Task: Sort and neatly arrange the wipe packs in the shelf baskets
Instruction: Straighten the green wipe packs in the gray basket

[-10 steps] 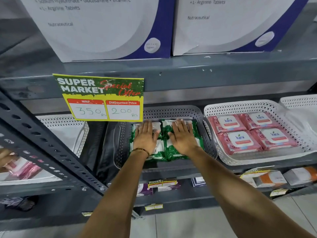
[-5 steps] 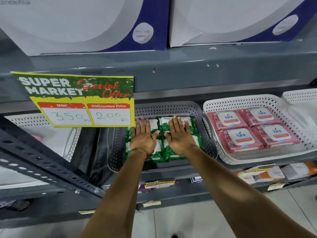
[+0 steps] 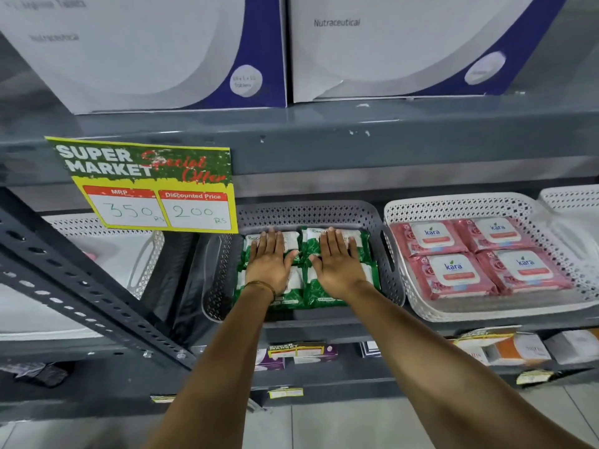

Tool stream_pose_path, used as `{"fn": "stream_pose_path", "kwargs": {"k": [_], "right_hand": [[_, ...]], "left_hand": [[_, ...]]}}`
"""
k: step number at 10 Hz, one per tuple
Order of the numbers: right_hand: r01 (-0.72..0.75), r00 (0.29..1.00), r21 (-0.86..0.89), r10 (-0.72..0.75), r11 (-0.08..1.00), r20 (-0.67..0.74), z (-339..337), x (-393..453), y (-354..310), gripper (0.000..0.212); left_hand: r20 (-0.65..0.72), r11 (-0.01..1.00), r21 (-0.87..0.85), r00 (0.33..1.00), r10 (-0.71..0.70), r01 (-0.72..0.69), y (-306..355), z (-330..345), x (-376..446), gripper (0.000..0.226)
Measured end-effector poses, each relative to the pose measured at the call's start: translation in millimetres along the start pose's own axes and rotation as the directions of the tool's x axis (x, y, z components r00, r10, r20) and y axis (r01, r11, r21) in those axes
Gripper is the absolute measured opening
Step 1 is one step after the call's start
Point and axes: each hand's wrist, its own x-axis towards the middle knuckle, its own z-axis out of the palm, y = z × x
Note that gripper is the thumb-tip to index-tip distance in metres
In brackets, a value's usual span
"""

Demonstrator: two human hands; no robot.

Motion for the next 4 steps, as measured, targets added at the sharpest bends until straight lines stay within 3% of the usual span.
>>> {"fn": "stream_pose_path", "kwargs": {"k": [2, 4], "right_hand": [[0.016, 0.999, 0.005, -0.016, 1.000, 0.036, -19, -1, 4, 0.065], [0.051, 0.974, 0.003, -0.049, 0.999, -0.219, -46, -43, 1, 0.063]], "left_hand": [[0.061, 0.999, 0.047, 0.998, -0.009, 0.007, 6, -25, -6, 0.064], [-0.113, 0.999, 0.029, 0.994, -0.013, 0.016, 21, -62, -38, 0.062]]}}
